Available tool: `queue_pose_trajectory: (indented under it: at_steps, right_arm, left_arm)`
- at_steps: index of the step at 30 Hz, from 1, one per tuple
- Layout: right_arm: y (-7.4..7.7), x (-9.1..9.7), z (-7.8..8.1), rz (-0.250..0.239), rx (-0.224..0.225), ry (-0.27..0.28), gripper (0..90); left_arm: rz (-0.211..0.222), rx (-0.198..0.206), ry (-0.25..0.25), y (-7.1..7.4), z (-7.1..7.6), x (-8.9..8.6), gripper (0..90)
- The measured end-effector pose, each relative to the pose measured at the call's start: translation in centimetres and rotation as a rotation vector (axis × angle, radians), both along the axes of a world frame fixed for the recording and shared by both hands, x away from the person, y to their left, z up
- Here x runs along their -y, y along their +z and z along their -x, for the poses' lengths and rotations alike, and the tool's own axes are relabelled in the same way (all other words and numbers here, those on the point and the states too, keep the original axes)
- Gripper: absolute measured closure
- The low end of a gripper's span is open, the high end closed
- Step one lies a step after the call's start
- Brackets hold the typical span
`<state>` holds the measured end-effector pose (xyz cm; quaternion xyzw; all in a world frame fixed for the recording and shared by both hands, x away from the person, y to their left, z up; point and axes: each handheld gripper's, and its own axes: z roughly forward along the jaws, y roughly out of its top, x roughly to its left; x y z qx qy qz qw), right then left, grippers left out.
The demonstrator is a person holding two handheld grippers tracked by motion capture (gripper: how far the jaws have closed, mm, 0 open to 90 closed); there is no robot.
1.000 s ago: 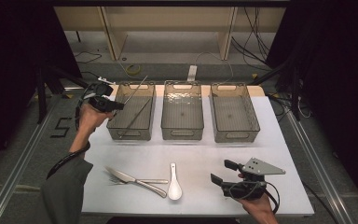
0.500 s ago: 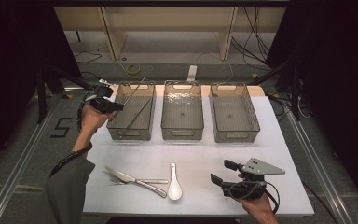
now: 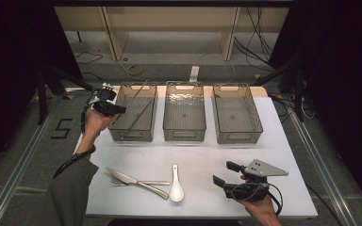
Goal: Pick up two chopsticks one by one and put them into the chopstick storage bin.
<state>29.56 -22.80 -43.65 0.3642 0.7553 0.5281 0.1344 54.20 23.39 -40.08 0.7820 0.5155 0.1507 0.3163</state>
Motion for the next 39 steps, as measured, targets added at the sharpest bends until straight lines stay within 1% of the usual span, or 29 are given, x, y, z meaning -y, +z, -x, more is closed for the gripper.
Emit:
queue_pose_trajectory:
  at_steps: [3,6,9,10,13,17,19,20,21,22,24,26,29,31,35,36,37,39]
  right_arm:
    - [0.0,0.0,0.0,0.004,0.002,0.001,26.0]
    - [0.0,0.0,0.0,0.004,-0.001,0.0,26.0]
    - [0.0,0.0,0.0,0.002,0.005,0.002,26.0]
    - [0.0,0.0,0.0,0.003,0.005,0.001,26.0]
    - [0.0,0.0,0.0,0.004,-0.001,0.001,26.0]
    - [0.0,0.0,0.0,0.004,0.0,0.002,26.0]
    - [0.0,0.0,0.0,0.001,-0.001,0.0,26.0]
    - [0.0,0.0,0.0,0.001,0.0,0.0,26.0]
    - [0.0,0.0,0.0,0.001,0.0,0.001,26.0]
    - [0.0,0.0,0.0,0.002,0.001,0.001,26.0]
    - [0.0,0.0,0.0,0.002,0.001,0.002,26.0]
    - [0.0,0.0,0.0,0.002,0.003,0.003,26.0]
    - [0.0,0.0,0.0,0.001,-0.001,0.001,26.0]
    - [0.0,0.0,0.0,0.003,-0.002,0.003,26.0]
    - [0.0,0.0,0.0,0.003,-0.001,0.0,26.0]
    - [0.0,0.0,0.0,0.003,-0.003,-0.003,26.0]
    - [0.0,0.1,0.0,0.003,-0.004,-0.002,26.0]
    - [0.0,0.0,0.0,0.003,-0.003,-0.003,26.0]
  left_arm:
    - [0.011,-0.001,0.007,-0.2,0.0,0.0,84.5]
    - [0.01,-0.012,0.006,-0.7,-0.1,0.1,84.4]
    - [0.021,-0.021,0.012,-1.1,-0.2,-0.1,84.4]
    - [0.02,-0.026,0.01,-1.2,-0.2,-0.1,84.3]
    - [0.006,-0.024,0.005,-1.5,-0.2,0.1,84.2]
    - [0.001,-0.039,0.0,-1.7,-0.3,0.2,84.1]
    - [0.0,-0.038,0.013,-1.6,-0.4,0.3,83.1]
    - [0.023,-0.024,0.027,-1.6,-0.4,0.2,81.3]
    - [0.045,-0.023,0.038,-1.5,-0.5,0.2,73.4]
    - [0.048,-0.022,0.038,-1.4,-0.5,0.2,66.2]
    - [0.042,-0.003,0.043,-1.1,-0.5,0.3,57.8]
    - [0.049,0.004,0.042,-0.9,-0.4,0.2,54.2]
    - [0.069,-0.008,0.04,-0.9,-0.2,0.3,48.3]
    - [0.06,-0.006,0.024,-0.9,0.1,0.5,44.4]
    - [0.104,-0.001,-0.008,-0.5,1.0,0.6,37.7]
    - [0.104,-0.004,-0.021,-0.4,1.3,0.7,35.8]
    - [0.093,-0.003,-0.034,-0.3,1.6,0.8,33.9]
    - [0.103,0.004,-0.046,0.0,2.3,0.9,31.9]
